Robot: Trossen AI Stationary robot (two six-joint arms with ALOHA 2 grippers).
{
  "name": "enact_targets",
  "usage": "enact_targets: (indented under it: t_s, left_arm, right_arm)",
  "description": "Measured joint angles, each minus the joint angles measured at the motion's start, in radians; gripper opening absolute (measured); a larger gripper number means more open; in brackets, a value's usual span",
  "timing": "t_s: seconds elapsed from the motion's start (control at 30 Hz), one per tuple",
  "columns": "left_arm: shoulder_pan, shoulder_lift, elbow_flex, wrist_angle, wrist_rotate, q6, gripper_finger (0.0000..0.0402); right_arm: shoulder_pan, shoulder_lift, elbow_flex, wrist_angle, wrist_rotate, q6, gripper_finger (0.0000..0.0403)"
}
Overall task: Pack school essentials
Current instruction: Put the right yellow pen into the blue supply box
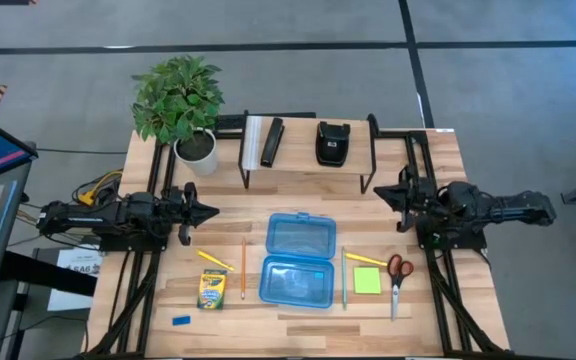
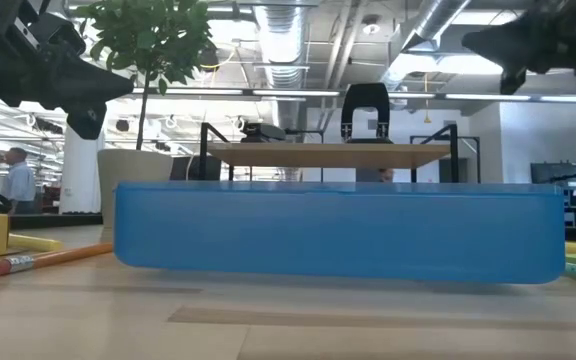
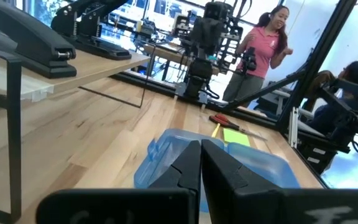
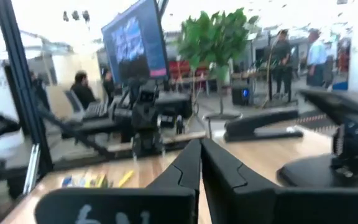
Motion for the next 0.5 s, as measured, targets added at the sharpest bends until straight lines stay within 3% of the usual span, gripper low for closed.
enact_targets:
  t_s: [0.2,0.5]
  left_arm:
    - [0.0,0.0,0.0,0.0,-0.001,0.0,0.0]
    - [0.0,0.0,0.0,0.0,-0.002,0.001,0.0]
  right_arm:
    - [0.029,0.194,0.086,-0.046,0.019,0.007,0.0049]
    - [0.037,0.424,0.258,-0.321,0.065,0.099,0.0052]
